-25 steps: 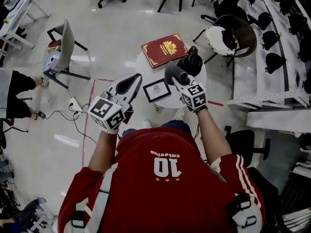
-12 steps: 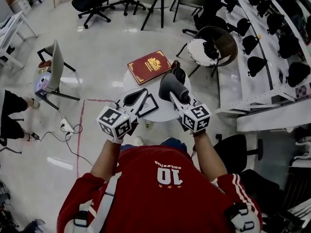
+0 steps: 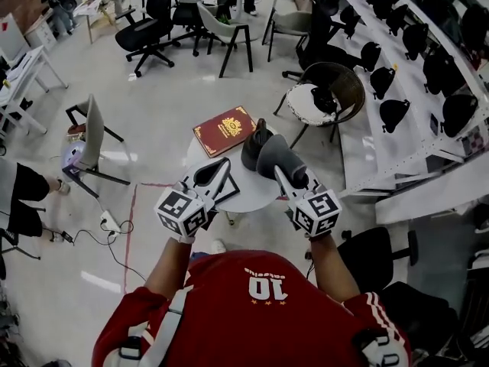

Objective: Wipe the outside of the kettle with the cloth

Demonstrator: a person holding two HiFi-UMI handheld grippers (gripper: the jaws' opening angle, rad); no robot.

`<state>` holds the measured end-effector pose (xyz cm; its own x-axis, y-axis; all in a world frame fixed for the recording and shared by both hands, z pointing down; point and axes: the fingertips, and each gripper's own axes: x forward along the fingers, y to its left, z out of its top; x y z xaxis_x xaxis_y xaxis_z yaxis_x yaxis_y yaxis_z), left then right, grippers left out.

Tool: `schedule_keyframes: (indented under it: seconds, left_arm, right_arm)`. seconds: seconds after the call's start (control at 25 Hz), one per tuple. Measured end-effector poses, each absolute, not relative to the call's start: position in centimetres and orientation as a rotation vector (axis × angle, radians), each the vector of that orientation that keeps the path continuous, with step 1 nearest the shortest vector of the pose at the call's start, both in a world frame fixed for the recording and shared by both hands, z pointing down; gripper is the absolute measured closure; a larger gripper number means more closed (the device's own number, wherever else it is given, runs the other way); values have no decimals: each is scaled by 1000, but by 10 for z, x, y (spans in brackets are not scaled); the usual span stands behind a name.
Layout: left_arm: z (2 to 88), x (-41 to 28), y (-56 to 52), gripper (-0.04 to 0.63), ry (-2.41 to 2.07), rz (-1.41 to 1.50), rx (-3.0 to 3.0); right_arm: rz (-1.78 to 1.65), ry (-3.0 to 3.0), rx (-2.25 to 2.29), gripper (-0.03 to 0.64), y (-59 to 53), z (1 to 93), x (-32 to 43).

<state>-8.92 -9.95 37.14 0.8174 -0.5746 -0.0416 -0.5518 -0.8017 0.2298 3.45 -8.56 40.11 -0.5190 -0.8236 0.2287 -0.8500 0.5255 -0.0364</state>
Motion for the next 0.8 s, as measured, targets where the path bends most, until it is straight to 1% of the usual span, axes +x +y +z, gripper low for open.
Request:
schedule_keyframes:
  seconds: [0.44,0.8]
  left_arm:
    - [340,-27,-66,589,-934,-174,2853]
    - [336,-11,-36,589,-971,-152,2860]
  right_arm:
    - [105,-2643,1561,572,-35,349,110]
    - [58,-2678,1563,572,-1,333,136]
